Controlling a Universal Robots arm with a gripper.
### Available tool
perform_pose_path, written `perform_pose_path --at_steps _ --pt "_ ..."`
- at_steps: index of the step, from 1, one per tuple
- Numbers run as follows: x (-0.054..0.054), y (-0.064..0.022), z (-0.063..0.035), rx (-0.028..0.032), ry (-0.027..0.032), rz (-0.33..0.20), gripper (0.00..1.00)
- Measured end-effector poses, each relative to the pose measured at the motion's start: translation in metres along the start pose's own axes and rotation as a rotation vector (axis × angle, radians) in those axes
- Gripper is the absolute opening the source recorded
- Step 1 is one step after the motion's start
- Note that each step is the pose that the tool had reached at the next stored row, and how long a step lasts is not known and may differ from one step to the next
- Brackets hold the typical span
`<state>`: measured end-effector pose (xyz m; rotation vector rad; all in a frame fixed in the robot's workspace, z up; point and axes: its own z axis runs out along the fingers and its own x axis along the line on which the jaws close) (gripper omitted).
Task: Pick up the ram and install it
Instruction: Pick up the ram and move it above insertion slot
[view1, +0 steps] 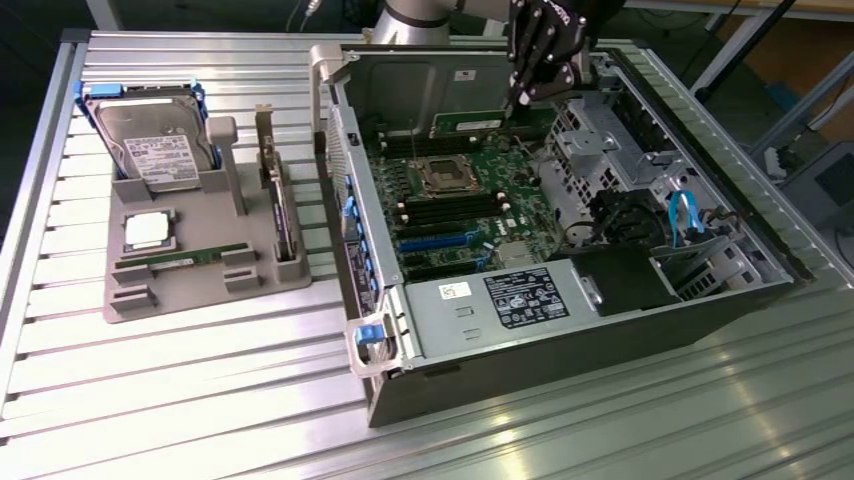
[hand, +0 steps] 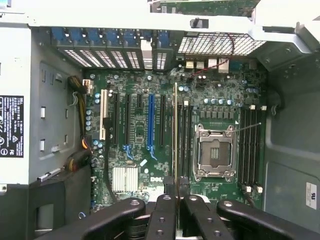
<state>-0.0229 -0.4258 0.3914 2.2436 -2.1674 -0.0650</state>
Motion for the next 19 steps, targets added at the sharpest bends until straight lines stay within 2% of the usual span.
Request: perform_pose_path --at_steps 9,19 --pt "-0.011 -0.0004 0.0004 0.0000 0.0000 0.000 0.12" --pt "-0.019 -0.0007 0.0005 0.0000 0.0000 0.000 0.12"
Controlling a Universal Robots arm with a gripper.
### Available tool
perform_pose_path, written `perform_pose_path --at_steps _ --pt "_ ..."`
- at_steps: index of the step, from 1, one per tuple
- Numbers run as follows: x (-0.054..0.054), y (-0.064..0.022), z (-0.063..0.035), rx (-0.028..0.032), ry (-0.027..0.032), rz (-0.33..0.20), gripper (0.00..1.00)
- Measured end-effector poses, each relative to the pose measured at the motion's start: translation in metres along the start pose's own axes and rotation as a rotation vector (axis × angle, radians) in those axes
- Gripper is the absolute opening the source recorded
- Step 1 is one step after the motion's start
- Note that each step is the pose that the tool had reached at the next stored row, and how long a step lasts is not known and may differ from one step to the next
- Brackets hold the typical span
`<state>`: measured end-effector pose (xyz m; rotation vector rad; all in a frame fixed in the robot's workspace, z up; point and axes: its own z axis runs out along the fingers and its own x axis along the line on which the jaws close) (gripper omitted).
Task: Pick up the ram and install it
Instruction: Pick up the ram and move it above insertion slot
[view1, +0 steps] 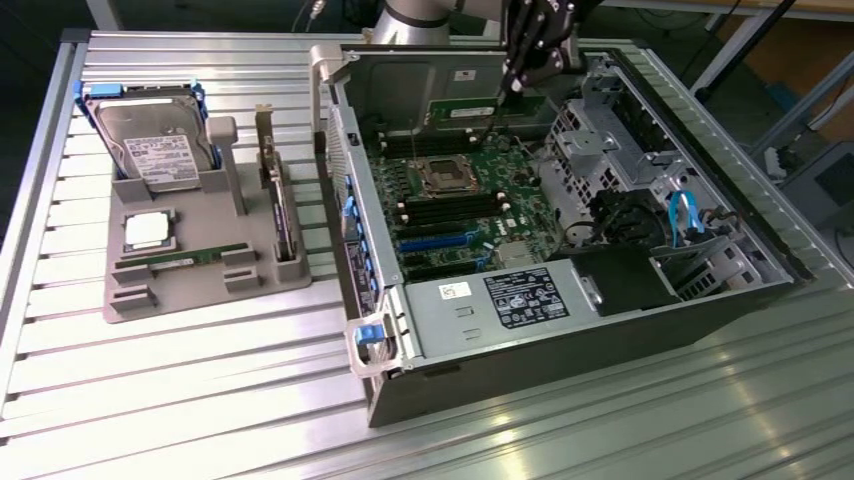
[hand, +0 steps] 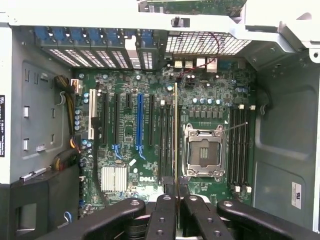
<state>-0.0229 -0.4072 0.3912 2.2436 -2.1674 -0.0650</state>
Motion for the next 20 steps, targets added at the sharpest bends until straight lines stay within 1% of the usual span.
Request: perform_pose_path --at_steps 6,8,11,20 --pt "-0.001 -0.0001 0.0005 0.0000 -0.0002 0.000 0.12" --pt "-0.001 -0.0002 0.0032 0.0000 -0.0002 0.000 0.12" --pt "-0.001 -0.0005 0.0101 0.0000 -0.0002 0.000 0.12" --pt "0.000 -0.0011 0.0239 0.0000 -0.0002 0.000 0.12"
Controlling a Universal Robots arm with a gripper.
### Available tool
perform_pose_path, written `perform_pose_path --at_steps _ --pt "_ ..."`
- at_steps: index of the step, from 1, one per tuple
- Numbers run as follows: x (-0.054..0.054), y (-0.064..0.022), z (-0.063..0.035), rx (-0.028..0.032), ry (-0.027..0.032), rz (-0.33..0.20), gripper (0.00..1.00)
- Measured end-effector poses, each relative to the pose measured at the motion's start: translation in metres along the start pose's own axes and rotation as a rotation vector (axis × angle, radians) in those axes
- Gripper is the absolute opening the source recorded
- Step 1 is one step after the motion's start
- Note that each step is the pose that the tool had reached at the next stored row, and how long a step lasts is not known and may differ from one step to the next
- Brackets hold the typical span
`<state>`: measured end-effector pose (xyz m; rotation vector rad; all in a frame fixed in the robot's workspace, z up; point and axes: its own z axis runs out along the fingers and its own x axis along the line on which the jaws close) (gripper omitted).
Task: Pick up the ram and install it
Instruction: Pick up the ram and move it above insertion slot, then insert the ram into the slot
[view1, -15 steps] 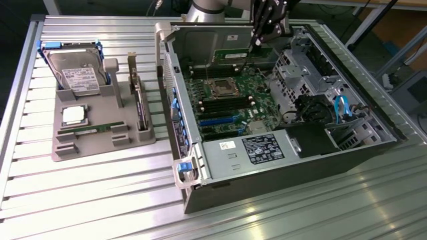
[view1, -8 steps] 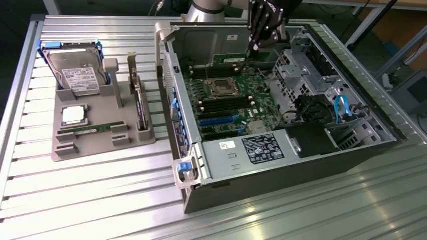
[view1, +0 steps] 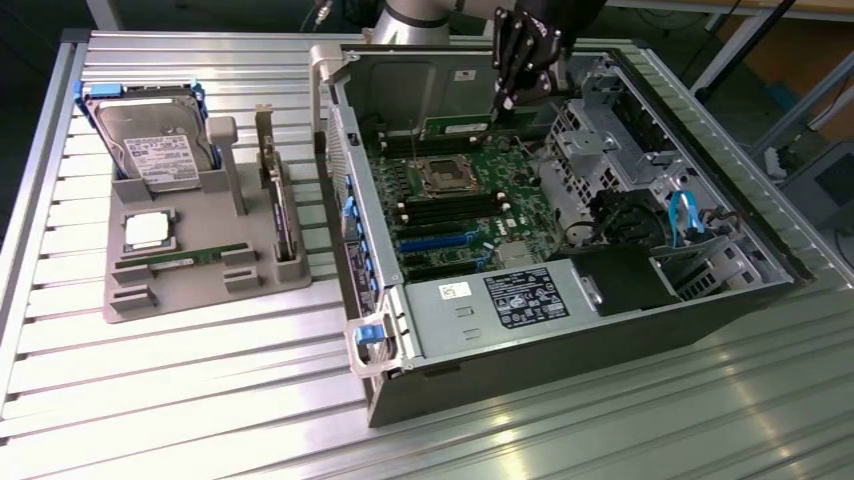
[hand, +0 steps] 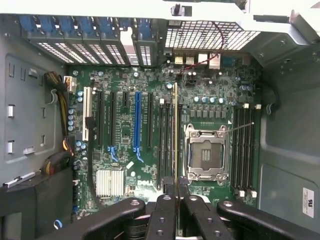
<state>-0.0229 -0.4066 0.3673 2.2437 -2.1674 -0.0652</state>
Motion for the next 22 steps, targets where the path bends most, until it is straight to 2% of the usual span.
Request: perform_pose_path --at_steps 4,18,22 --pt "0.000 -0.0004 0.0103 0.0000 0.0000 0.000 0.12" --pt "0.000 -0.0005 0.0105 0.0000 0.0000 0.000 0.12" --pt "0.000 -0.0007 0.0156 0.0017 -0.0010 0.000 0.12"
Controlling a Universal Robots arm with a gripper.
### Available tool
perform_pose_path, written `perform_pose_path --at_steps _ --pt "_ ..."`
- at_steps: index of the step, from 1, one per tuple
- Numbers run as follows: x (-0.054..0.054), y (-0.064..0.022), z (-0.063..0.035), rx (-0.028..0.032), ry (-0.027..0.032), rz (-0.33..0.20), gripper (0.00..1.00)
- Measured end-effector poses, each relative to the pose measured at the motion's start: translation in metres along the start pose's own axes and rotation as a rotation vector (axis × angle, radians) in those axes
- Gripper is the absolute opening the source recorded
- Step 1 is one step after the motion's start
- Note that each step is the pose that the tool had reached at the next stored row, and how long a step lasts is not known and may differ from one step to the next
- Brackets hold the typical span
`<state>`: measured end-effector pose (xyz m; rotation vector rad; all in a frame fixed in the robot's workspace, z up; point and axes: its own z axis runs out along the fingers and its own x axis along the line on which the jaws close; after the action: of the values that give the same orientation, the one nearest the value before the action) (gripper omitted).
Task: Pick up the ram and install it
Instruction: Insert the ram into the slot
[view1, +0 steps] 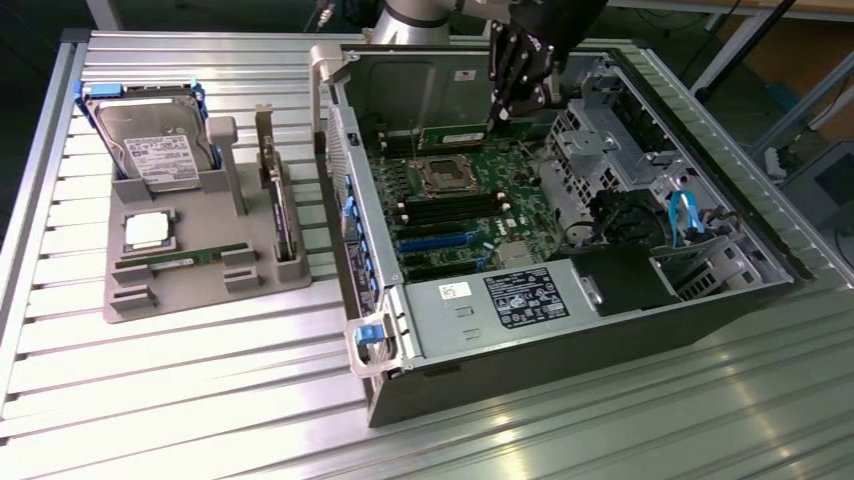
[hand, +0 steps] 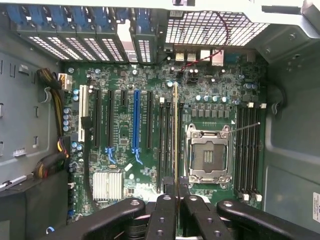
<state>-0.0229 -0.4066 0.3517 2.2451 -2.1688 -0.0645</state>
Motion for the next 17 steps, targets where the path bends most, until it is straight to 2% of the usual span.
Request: perform_pose_path --at_steps 4,17 --pt "0.000 -0.0005 0.0118 0.0015 -0.0001 0.000 0.12" --pt "0.001 -0.0015 0.0358 0.0022 -0.0015 0.001 0.12"
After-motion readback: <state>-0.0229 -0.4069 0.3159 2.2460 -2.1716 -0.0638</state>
